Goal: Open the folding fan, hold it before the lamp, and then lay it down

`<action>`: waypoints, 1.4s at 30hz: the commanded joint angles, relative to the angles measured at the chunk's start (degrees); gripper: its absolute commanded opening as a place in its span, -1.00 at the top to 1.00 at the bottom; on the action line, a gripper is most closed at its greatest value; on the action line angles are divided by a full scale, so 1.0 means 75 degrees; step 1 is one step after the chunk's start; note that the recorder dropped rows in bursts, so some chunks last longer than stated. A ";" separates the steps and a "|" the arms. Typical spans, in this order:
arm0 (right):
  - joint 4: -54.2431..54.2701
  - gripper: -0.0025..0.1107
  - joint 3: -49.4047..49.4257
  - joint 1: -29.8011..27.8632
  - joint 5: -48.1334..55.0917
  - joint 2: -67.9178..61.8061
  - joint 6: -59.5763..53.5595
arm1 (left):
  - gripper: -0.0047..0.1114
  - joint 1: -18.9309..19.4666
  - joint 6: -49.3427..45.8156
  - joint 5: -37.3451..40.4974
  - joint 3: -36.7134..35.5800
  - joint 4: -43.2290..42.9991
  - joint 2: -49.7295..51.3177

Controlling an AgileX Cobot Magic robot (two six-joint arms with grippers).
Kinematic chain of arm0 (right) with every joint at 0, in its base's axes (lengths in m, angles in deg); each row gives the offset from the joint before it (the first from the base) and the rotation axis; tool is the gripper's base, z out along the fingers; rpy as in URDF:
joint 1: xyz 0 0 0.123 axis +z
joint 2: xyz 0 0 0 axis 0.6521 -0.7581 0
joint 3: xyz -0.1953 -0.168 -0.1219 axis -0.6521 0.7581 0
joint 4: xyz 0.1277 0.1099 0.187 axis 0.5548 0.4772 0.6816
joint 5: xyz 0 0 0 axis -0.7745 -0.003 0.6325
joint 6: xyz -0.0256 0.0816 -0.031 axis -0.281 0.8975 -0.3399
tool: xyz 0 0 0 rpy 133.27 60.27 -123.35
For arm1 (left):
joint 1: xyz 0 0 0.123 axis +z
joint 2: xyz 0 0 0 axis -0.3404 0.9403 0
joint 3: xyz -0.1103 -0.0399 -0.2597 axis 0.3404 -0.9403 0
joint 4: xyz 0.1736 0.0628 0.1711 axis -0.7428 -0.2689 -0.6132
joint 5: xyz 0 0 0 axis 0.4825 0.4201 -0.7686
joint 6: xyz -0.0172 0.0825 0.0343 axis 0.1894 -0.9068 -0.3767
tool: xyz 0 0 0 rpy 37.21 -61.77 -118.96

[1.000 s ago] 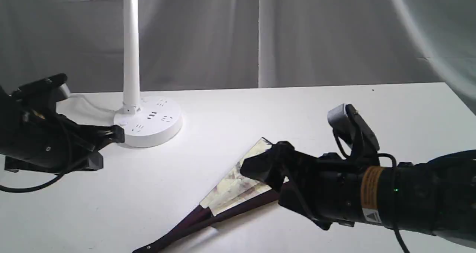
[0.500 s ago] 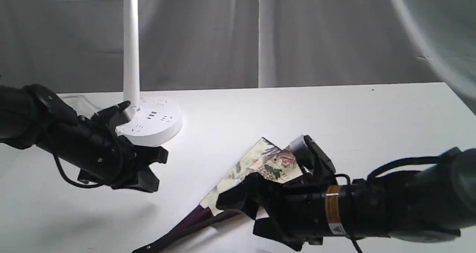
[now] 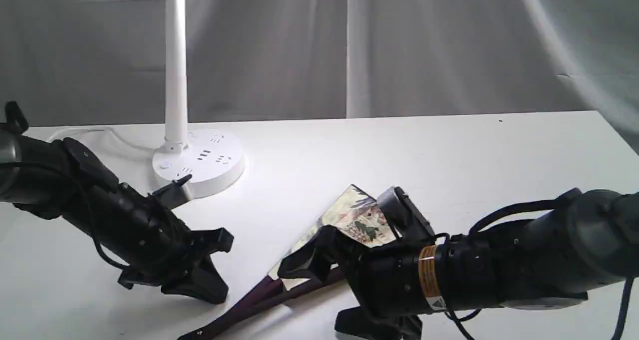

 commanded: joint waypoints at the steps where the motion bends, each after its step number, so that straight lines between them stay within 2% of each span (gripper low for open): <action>1: 0.0553 -0.78 -0.0025 -0.0057 0.0016 -0.0209 0.0027 | 0.92 0.0001 -0.0047 0.0396 -0.0039 -0.0009 0.0098; 14: 0.2592 -0.78 -0.0030 -0.0057 0.0589 -0.0365 -0.1282 | 0.92 0.0001 -0.0047 0.1551 -0.0039 0.0248 0.0098; 19: 0.3553 -0.78 -0.0062 -0.0057 0.0486 -0.0741 -0.1723 | 0.92 -0.0287 -0.0047 0.1722 -0.0039 0.0169 0.0098; 24: 0.3122 -0.78 -0.0546 -0.0074 0.0583 -0.1029 -0.1990 | 0.92 -0.0519 -0.0047 0.1706 -0.0039 0.0148 0.0098; 35: 0.2502 -0.77 -0.1579 -0.0074 0.1034 -0.1029 -0.2146 | 0.92 -0.0521 -0.0047 0.1569 -0.0039 0.0106 0.0098; 42: 0.2618 -0.61 -0.1973 -0.0074 0.1103 -0.1029 -0.2381 | 0.92 -0.0521 -0.0047 0.1569 -0.0039 0.0106 0.0098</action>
